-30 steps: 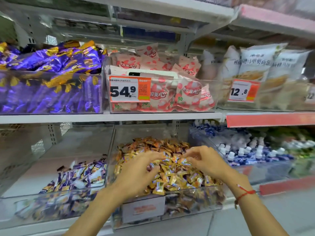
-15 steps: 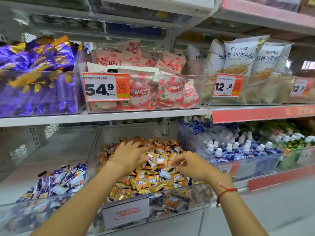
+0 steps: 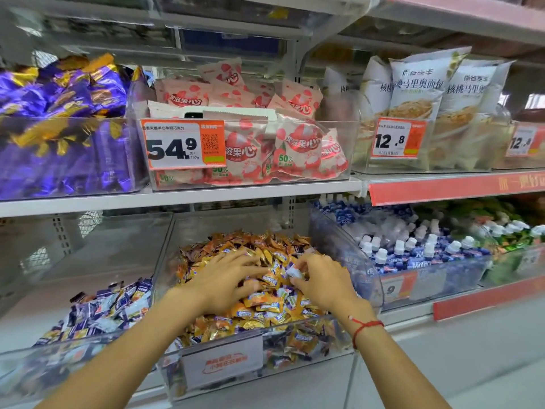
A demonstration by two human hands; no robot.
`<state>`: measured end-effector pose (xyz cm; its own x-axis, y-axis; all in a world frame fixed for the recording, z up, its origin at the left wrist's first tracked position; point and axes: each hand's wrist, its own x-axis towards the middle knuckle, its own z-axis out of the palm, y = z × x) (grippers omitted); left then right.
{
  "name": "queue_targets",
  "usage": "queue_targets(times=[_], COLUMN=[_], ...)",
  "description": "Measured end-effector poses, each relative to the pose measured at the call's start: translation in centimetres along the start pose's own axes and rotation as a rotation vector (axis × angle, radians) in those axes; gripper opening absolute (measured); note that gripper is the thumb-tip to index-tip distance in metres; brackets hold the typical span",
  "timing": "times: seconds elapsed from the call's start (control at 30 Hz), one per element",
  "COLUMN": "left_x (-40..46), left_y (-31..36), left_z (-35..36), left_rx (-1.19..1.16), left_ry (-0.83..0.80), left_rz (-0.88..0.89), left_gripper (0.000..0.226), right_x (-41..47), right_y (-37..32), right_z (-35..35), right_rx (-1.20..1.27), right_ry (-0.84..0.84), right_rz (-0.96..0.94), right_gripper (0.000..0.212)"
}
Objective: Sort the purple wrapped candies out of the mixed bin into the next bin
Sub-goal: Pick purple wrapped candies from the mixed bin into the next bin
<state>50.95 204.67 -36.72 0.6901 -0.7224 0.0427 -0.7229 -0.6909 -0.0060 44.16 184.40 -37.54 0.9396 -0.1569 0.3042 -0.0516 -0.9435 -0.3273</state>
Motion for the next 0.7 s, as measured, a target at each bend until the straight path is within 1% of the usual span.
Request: queue_targets(times=[0.03, 0.1, 0.2, 0.27, 0.3, 0.33, 0.37, 0.4, 0.43, 0.47, 0.5, 0.53, 0.6, 0.7], left_x=[0.5, 1.3, 1.3, 0.6, 0.3, 0.0, -0.1, -0.1, 0.1, 0.5, 0.9, 1.1, 1.1, -0.3], left_y=[0.0, -0.1, -0.4, -0.3, 0.0, 0.4, 1.1, 1.9, 2.6, 3.1, 3.3, 3.2, 2.3, 0.4], left_z=[-0.2, -0.6, -1.1, -1.0, -1.1, -1.2, -1.2, -1.1, -0.9, -0.5, 0.0, 0.3, 0.2, 0.1], left_rx=[0.036, 0.089, 0.095, 0.036, -0.05, -0.164, -0.273, -0.342, -0.338, -0.256, -0.153, -0.078, -0.017, 0.038], left_ry=[0.059, 0.128, 0.211, 0.327, 0.379, 0.385, 0.333, 0.236, 0.13, 0.045, -0.002, -0.002, 0.078, 0.155], left_rz=[-0.03, -0.125, -0.224, -0.217, -0.18, -0.125, -0.059, 0.009, 0.073, 0.116, 0.134, 0.126, 0.077, 0.01], left_gripper=[0.044, 0.043, 0.045, 0.04, 0.037, 0.033, 0.032, 0.033, 0.036, 0.039, 0.041, 0.04, 0.033, 0.03], right_x=[0.1, 0.4, 0.8, 1.0, 1.1, 1.3, 1.4, 1.6, 1.7, 1.6, 1.4, 1.2, 1.2, 1.3], right_y=[0.1, 0.6, 1.4, 1.2, 1.0, 0.7, 0.5, 0.3, 0.3, 0.3, 0.3, 0.3, 0.4, 0.1], right_z=[-0.1, -0.3, -1.6, -2.8, -3.1, -3.3, -3.4, -3.3, -3.2, -3.0, -2.7, -2.5, -1.9, -0.5], right_rx=[0.009, 0.071, 0.358, 0.573, 0.672, 0.754, 0.792, 0.786, 0.742, 0.689, 0.63, 0.551, 0.331, 0.066], right_ry=[0.016, 0.027, -0.003, -0.07, -0.115, -0.152, -0.169, -0.166, -0.154, -0.143, -0.141, -0.132, -0.147, -0.301], right_rz=[0.017, 0.035, 0.034, 0.074, 0.119, 0.168, 0.208, 0.236, 0.249, 0.243, 0.216, 0.162, 0.011, -0.13], right_gripper=[0.024, 0.023, 0.02, 0.017, 0.016, 0.015, 0.015, 0.016, 0.014, 0.011, 0.009, 0.01, 0.012, 0.025])
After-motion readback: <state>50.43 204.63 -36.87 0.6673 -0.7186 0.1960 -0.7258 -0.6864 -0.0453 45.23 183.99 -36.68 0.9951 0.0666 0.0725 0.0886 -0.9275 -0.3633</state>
